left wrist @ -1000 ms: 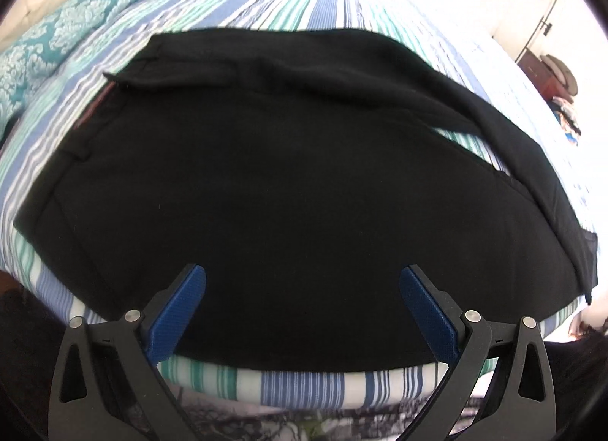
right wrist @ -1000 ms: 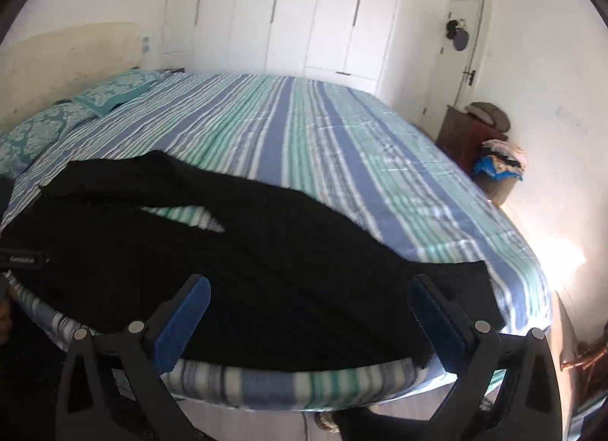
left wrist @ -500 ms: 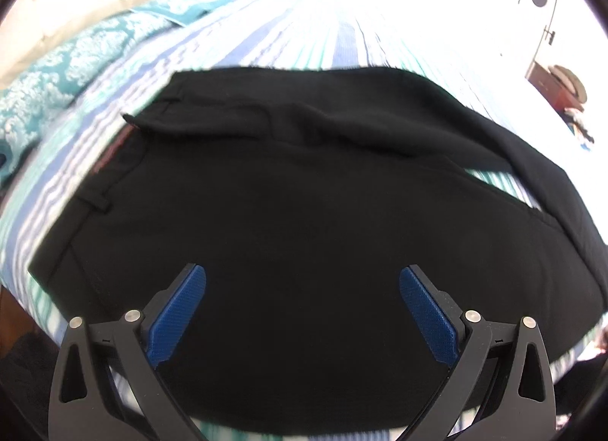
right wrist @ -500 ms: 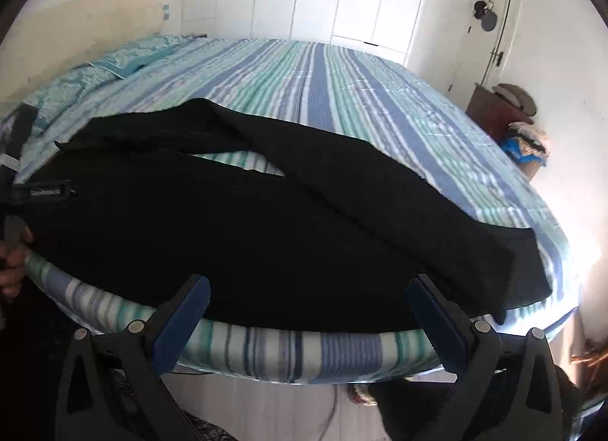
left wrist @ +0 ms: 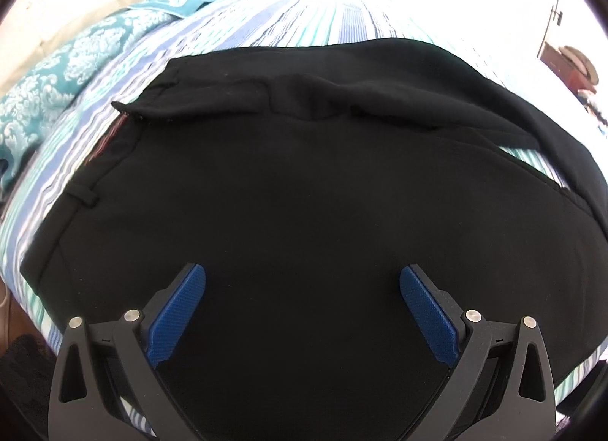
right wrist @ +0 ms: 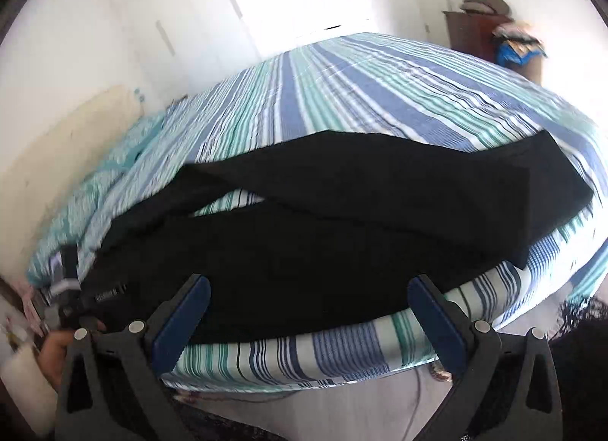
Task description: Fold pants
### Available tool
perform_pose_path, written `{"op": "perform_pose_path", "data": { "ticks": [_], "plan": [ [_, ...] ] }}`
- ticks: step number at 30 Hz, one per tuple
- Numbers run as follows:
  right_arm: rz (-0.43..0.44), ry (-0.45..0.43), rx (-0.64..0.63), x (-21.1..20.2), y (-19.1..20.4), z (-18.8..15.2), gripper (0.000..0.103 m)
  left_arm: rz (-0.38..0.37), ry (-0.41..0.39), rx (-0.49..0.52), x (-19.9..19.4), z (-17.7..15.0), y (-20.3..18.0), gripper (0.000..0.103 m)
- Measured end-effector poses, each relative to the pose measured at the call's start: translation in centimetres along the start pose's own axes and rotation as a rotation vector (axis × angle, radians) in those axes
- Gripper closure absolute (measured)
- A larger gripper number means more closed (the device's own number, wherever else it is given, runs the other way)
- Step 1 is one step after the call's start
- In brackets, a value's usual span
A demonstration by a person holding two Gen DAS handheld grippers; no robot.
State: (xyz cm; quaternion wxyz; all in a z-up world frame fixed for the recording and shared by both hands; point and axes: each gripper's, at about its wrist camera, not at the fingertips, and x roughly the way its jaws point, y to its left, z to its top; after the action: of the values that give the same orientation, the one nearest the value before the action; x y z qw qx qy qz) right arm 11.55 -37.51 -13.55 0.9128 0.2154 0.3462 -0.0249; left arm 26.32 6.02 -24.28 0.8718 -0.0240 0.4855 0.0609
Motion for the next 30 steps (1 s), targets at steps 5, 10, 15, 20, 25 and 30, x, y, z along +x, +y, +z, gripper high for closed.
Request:
{"op": "perform_pose_path", "data": {
  "ticks": [5, 10, 15, 20, 25, 30],
  "plan": [
    [0.078, 0.052, 0.314, 0.0, -5.8, 0.2, 0.001, -0.001, -0.001, 0.001, -0.2, -0.5, -0.2, 0.0],
    [-0.005, 0.088, 0.183, 1.5, -4.7, 1.6, 0.004, 0.007, -0.005, -0.003, 0.0, -0.4, -0.2, 0.0],
    [-0.044, 0.084, 0.302, 3.3, -8.1, 2.8, 0.017, 0.01, -0.017, 0.002, 0.2, -0.5, -0.2, 0.0],
    [0.024, -0.003, 0.458, 2.4, -10.7, 3.7, 0.025, 0.011, -0.022, 0.006, 0.0, -0.6, -0.2, 0.0],
    [0.043, -0.004, 0.567, 3.0, -12.1, 3.7, 0.043, 0.022, -0.028, 0.003, 0.1, -0.6, -0.3, 0.0],
    [-0.009, -0.008, 0.639, 3.2, -13.4, 3.0, 0.055, 0.023, -0.034, 0.004, 0.0, -0.8, -0.4, 0.0]
  ]
}}
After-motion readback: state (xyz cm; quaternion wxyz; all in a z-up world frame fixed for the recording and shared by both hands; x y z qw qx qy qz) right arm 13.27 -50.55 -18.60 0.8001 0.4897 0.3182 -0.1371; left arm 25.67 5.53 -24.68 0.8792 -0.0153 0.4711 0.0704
